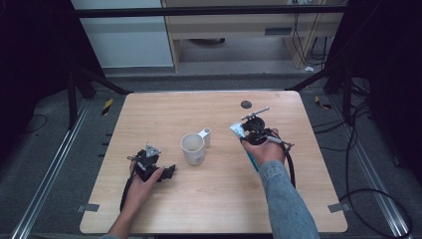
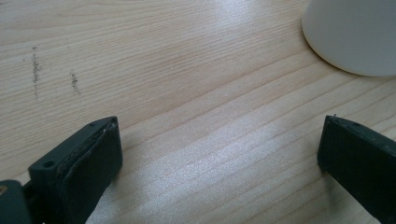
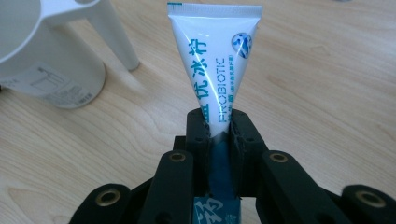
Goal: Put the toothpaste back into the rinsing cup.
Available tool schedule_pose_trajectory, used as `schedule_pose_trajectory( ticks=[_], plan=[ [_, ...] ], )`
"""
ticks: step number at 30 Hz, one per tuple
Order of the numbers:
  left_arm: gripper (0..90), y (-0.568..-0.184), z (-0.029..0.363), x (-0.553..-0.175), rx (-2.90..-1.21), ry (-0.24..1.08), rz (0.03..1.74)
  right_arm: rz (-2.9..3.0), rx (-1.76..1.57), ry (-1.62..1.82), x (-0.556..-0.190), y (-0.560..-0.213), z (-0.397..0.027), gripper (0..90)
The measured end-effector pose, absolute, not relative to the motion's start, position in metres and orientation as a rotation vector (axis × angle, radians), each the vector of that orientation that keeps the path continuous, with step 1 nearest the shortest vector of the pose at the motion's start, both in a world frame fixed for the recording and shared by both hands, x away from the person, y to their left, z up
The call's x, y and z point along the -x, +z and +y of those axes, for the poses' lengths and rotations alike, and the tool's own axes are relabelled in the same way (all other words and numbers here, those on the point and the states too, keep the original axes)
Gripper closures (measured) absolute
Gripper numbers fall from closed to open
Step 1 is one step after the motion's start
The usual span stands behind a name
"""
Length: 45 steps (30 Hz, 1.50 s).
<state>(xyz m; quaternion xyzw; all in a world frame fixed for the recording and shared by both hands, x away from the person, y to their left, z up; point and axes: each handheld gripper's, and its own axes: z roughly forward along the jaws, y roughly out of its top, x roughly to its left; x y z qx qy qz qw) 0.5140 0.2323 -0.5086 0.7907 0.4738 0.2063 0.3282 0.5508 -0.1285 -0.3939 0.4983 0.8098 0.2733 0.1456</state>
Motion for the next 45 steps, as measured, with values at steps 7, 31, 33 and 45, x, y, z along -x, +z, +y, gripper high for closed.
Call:
schedule_pose_trajectory(
  ticks=[7, 31, 33, 45],
  plan=[
    [0.0, -0.509, 0.232, -0.514, -2.069, 0.540, 1.240, 2.290, -1.421, 0.868, -0.550, -0.382, -0.128, 79.7],
    [0.0, -0.509, 0.232, -0.514, -2.072, 0.542, 1.238, 2.230, -1.346, 0.998, -0.546, -0.355, -0.116, 79.9],
    [0.0, -0.509, 0.232, -0.514, -2.072, 0.542, 1.238, 2.225, -1.337, 1.006, -0.547, -0.355, -0.115, 79.9],
    [0.0, -0.509, 0.232, -0.514, -2.071, 0.542, 1.238, 2.129, -1.293, 1.103, -0.543, -0.342, -0.093, 79.9]
  ],
)
